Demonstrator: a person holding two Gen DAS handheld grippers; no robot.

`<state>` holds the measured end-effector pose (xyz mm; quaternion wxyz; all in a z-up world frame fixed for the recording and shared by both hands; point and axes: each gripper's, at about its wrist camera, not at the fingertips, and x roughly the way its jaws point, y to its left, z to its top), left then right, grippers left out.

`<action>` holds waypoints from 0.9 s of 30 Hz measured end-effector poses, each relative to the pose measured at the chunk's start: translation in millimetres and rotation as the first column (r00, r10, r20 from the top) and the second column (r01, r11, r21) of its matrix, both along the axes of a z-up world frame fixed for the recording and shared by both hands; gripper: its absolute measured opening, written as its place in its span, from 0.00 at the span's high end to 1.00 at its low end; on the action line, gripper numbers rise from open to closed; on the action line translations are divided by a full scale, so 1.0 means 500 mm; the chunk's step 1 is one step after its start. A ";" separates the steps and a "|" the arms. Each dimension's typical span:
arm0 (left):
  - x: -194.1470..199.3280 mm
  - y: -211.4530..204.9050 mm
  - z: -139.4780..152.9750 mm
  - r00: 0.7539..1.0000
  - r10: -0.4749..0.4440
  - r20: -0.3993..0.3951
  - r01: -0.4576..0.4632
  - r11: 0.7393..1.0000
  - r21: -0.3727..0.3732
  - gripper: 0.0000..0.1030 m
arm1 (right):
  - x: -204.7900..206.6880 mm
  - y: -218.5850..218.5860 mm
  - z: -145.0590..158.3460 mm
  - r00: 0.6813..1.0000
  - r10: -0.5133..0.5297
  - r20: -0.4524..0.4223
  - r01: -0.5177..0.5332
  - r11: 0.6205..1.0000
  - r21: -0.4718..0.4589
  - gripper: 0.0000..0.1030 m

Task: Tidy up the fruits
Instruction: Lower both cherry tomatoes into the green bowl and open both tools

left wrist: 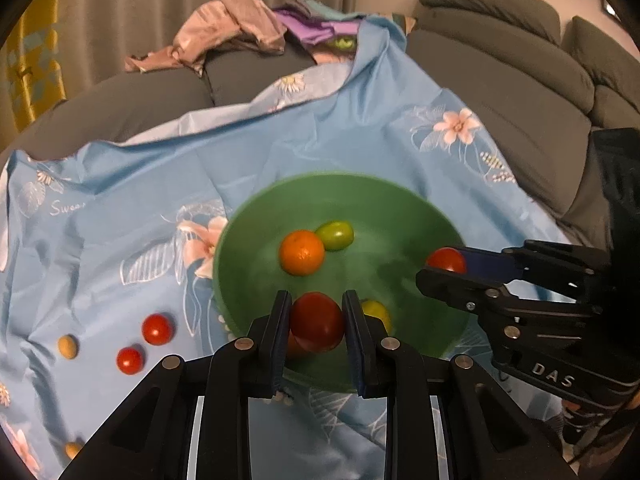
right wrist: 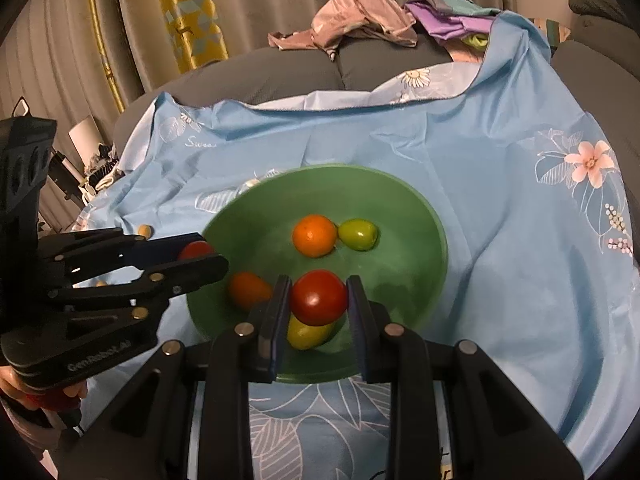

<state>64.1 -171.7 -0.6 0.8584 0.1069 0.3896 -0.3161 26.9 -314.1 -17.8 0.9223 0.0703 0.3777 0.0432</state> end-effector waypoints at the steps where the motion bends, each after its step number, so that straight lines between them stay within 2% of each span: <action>1: 0.003 -0.003 -0.005 1.000 -0.001 -0.003 0.001 1.000 0.007 0.75 | 0.000 -0.001 -0.003 1.000 0.000 -0.003 0.000 1.000 0.001 0.72; 13: 0.018 -0.015 -0.036 1.000 0.015 -0.027 -0.013 0.998 0.068 0.75 | 0.012 -0.002 -0.024 1.000 0.002 -0.031 -0.002 1.000 -0.006 0.71; 23: 0.021 -0.009 -0.035 0.999 0.028 -0.039 -0.026 0.998 0.062 0.75 | 0.012 -0.004 -0.025 0.999 -0.006 -0.036 0.006 1.000 0.002 0.70; 24: 0.019 -0.008 -0.033 0.999 0.027 -0.041 -0.025 0.998 0.059 0.73 | 0.011 -0.006 -0.025 0.999 -0.010 -0.037 0.010 1.000 0.007 0.70; 26: 0.016 -0.008 -0.030 0.999 0.025 -0.034 -0.023 0.998 0.058 0.53 | 0.008 -0.007 -0.023 0.999 -0.016 -0.036 0.017 1.000 0.018 0.66; 27: 0.013 -0.006 -0.028 0.999 0.026 -0.027 -0.024 0.998 0.056 0.48 | 0.006 -0.009 -0.020 0.999 -0.019 -0.033 0.020 1.000 0.021 0.64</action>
